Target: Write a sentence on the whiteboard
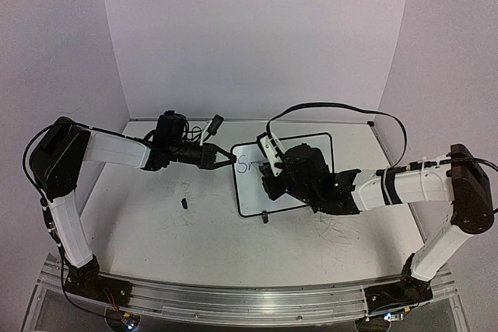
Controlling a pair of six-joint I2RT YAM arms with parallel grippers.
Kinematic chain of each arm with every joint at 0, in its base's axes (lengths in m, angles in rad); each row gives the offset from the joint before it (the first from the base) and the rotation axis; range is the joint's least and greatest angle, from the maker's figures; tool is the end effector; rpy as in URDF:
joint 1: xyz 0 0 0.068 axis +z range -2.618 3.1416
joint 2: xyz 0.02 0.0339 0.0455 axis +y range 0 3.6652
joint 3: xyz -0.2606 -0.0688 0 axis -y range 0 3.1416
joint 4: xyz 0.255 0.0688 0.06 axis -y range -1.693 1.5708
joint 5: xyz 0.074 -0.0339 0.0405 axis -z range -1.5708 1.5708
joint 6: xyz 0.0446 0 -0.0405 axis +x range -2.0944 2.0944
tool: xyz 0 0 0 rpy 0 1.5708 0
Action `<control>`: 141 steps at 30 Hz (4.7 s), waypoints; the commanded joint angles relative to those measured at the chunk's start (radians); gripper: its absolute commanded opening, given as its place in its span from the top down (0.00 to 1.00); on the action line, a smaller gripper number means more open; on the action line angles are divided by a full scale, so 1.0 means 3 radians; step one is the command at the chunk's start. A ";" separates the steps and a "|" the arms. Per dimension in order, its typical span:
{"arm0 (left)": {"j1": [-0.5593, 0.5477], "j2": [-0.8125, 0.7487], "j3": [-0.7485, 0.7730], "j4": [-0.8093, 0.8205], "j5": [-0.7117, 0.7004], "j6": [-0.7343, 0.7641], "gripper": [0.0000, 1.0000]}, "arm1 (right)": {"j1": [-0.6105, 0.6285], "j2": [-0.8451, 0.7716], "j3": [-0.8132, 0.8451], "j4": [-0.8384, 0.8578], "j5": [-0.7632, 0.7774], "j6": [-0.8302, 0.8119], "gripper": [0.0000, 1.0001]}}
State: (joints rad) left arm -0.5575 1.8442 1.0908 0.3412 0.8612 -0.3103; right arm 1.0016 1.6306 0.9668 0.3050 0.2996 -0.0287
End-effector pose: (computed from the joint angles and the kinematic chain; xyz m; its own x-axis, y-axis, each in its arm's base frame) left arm 0.3316 -0.2466 0.1924 -0.6091 0.1453 -0.7797 0.7861 0.2410 -0.5692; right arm 0.2173 0.3152 0.2228 -0.1704 -0.3171 -0.9330 -0.6610 0.7389 -0.1305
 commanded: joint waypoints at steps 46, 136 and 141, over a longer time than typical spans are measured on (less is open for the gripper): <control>0.0013 -0.0068 0.0033 -0.0005 0.0128 -0.0014 1.00 | -0.0021 -0.0010 0.0019 0.0118 0.0236 0.0176 1.00; 0.0010 -0.0063 0.0036 -0.0006 0.0137 -0.0009 1.00 | -0.0144 -0.0152 -0.0034 0.0138 0.0041 0.0222 1.00; 0.0013 -0.0063 0.0040 -0.0007 0.0138 -0.0009 1.00 | -0.0142 -0.0196 -0.0055 0.0095 0.0064 0.0242 1.00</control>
State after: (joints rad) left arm -0.5571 1.8442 1.0908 0.3408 0.8689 -0.3099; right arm 0.9585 1.5719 0.9182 0.3138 0.2874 0.0483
